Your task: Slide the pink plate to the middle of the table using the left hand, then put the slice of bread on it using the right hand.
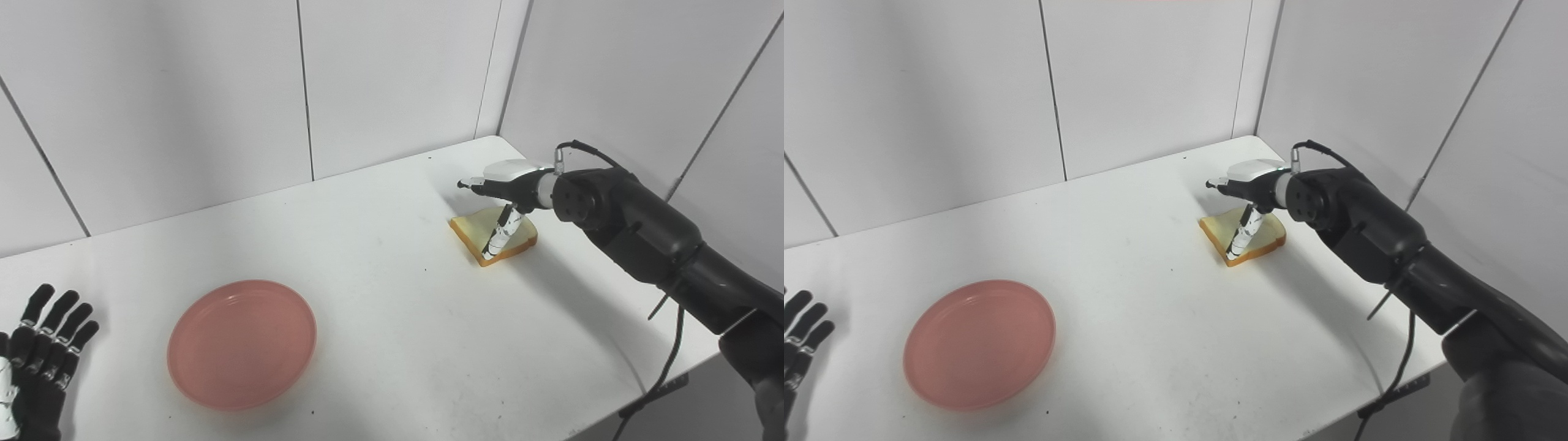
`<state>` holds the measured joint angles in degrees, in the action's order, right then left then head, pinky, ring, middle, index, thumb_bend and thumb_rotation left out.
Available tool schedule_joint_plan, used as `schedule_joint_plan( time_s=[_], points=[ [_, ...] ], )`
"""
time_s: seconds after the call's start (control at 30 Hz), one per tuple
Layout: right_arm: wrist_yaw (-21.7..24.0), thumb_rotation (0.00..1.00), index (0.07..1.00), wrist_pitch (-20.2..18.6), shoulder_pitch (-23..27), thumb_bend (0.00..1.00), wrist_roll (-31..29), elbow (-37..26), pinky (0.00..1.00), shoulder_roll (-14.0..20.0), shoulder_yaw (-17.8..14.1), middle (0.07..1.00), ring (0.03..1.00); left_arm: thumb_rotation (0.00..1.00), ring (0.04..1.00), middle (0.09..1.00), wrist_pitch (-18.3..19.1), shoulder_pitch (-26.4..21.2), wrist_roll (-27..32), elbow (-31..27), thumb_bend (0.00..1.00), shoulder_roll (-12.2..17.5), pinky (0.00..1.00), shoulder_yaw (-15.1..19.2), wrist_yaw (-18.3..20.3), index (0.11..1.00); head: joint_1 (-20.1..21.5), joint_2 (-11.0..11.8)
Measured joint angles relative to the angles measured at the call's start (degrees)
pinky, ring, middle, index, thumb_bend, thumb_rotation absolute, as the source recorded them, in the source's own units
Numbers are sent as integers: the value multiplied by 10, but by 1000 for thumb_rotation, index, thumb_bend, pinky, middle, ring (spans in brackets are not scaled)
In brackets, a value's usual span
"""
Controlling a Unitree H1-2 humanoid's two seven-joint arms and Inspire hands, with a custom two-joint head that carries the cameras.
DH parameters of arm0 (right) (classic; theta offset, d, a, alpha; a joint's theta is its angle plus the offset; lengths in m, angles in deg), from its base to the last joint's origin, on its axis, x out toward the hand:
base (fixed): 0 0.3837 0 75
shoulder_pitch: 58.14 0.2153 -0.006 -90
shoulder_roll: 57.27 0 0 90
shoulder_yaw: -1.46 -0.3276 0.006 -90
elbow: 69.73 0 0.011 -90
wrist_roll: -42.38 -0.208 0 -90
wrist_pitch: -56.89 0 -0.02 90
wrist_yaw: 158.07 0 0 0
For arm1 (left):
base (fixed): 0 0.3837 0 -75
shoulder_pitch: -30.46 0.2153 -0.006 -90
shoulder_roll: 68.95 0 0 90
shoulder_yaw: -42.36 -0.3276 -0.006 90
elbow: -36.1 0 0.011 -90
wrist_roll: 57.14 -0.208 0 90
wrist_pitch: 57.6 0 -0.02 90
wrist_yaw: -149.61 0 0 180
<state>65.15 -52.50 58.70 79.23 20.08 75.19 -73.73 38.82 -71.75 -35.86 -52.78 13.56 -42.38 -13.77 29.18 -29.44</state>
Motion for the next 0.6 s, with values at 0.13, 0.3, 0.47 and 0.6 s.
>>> schedule_joint_plan(
  time_s=[0.13, 0.3, 0.47, 0.6],
  points=[
    [7, 385, 1000, 0, 5, 1000, 21, 12, 1000, -4, 15, 1000, 1000, 912, 917, 921, 4, 1, 0, 0, 787, 0, 927, 0, 0, 917, 0, -2],
    [7, 377, 1000, 2, 10, 1000, 42, 21, 1000, -7, 23, 1000, 1000, 904, 921, 925, 7, 3, 0, -2, 789, 0, 932, 0, 0, 922, 1, -3],
    [7, 401, 1000, 18, 17, 1000, 49, 40, 1000, -7, 25, 1000, 1000, 906, 924, 928, 8, 3, 0, -2, 792, 0, 935, 1, 0, 925, 0, -4],
    [11, 373, 1000, 22, 21, 1000, 59, 58, 998, -9, 32, 1000, 1000, 905, 921, 925, 8, 3, 0, -2, 798, 0, 933, 1, 0, 922, -1, -5]
  ],
)
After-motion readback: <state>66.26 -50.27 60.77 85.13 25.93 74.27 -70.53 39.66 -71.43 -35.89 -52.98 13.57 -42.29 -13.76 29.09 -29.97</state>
